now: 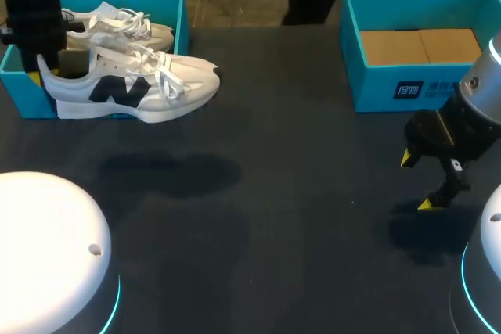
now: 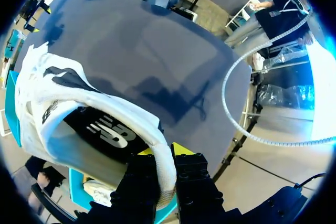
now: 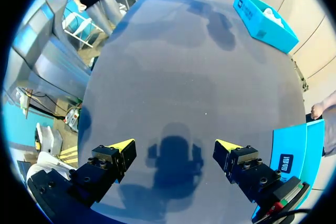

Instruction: Take the shoe out of the shoebox, open the shoe tongue, remove and reinsert the insole, then place the shoe into the shoebox

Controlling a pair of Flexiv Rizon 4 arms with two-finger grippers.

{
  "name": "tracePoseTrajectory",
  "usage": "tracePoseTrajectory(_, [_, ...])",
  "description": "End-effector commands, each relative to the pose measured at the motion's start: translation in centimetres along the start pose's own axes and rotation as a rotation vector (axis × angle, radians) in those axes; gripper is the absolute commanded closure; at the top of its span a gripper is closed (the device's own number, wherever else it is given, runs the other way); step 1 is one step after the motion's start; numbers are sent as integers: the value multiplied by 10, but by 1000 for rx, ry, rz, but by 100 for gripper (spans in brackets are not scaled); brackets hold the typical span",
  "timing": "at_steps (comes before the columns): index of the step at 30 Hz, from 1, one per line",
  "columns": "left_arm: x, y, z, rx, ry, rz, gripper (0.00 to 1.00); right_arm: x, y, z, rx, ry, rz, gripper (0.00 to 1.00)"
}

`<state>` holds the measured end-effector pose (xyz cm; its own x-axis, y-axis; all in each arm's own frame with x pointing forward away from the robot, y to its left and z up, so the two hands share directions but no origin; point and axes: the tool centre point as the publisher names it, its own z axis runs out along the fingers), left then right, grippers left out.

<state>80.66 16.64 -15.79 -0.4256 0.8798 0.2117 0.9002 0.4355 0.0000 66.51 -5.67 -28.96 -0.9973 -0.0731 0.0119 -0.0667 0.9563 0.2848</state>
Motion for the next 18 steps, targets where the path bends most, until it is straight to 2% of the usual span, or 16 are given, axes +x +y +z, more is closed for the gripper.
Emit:
tracePoseTrajectory(1, [2,1,-1,0,-3,1,100,0,0,1,2,-1,0,0])
tracePoseTrajectory(2, [2,1,-1,0,-3,1,100,0,0,1,2,-1,0,0])
tracePoseTrajectory(6, [-3,-33,4,-31,29,5,100,0,0,1,2,-1,0,0])
tracePoseTrajectory(7, [-5,-48,8,-58,48,30,100,0,0,1,2,-1,0,0])
tracePoseTrajectory(13, [-17,-95,20,-81,55,97,100,0,0,1,2,-1,0,0])
tracePoseTrajectory(16, [-23,-111,23,-41,55,137,100,0,0,1,2,-1,0,0])
tracePoseTrajectory(17, [-32,-125,28,-25,63,165,100,0,0,1,2,-1,0,0])
tracePoseTrajectory(18, [-32,-125,28,-25,63,165,100,0,0,1,2,-1,0,0])
